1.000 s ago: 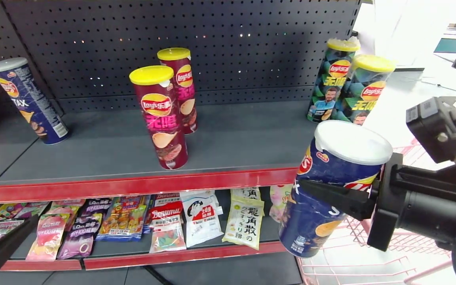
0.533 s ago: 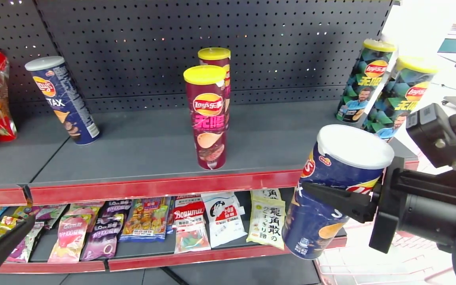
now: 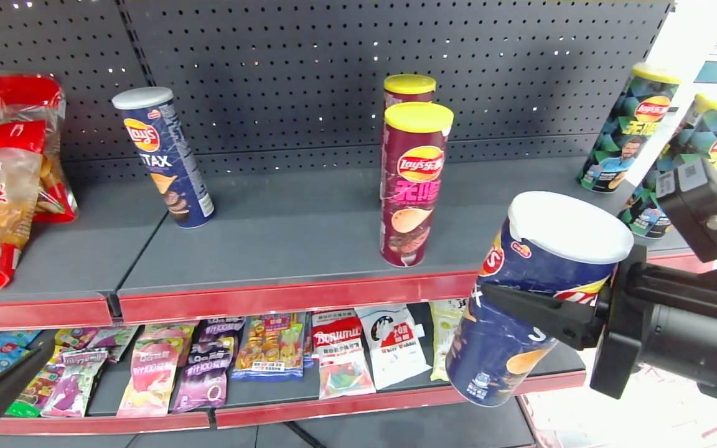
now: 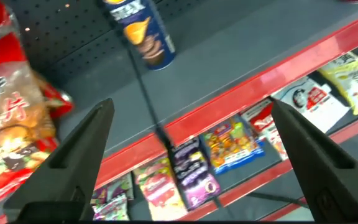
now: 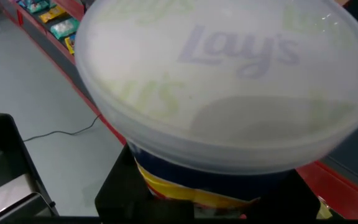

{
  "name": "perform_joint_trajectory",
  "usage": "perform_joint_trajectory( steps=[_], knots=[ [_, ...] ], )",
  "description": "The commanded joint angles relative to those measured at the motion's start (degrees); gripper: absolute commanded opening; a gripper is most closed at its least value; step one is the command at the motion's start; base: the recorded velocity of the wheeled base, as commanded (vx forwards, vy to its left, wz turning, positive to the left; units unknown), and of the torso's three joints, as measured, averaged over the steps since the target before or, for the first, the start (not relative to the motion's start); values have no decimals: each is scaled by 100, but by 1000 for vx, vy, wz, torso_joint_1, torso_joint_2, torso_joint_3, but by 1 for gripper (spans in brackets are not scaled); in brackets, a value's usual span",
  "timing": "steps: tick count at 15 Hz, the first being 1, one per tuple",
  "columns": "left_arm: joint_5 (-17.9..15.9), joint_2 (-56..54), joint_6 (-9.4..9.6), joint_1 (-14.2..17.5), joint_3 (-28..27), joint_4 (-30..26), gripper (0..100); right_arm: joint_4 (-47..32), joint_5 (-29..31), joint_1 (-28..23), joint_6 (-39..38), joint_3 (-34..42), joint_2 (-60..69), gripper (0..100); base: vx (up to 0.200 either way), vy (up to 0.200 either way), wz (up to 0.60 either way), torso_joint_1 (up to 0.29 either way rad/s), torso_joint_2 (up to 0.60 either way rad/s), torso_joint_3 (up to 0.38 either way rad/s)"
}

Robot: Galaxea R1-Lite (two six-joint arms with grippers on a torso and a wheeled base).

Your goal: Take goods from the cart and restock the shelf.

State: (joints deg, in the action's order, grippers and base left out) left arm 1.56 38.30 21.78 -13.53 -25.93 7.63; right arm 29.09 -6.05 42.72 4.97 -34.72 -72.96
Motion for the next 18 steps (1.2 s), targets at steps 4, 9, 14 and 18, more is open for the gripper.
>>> perform_joint_trajectory(
  steps=[4, 9, 14, 18],
  knots=[
    [2, -7, 19, 0, 9, 2, 100, 1, -2, 17, 12, 9, 19, 0, 0, 200, 0, 4, 5, 2],
    [2, 2, 63, 0, 9, 2, 100, 1, -2, 35, 127, 0, 19, 0, 0, 200, 0, 4, 2, 4],
    [2, 2, 63, 0, 18, 2, 100, 1, -28, 44, 144, 18, 63, 0, 0, 200, 0, 0, 5, 4],
    [2, 11, 63, 0, 18, 2, 100, 1, -37, 44, 144, 18, 63, 0, 0, 150, 0, 2, 1, 4]
  ],
)
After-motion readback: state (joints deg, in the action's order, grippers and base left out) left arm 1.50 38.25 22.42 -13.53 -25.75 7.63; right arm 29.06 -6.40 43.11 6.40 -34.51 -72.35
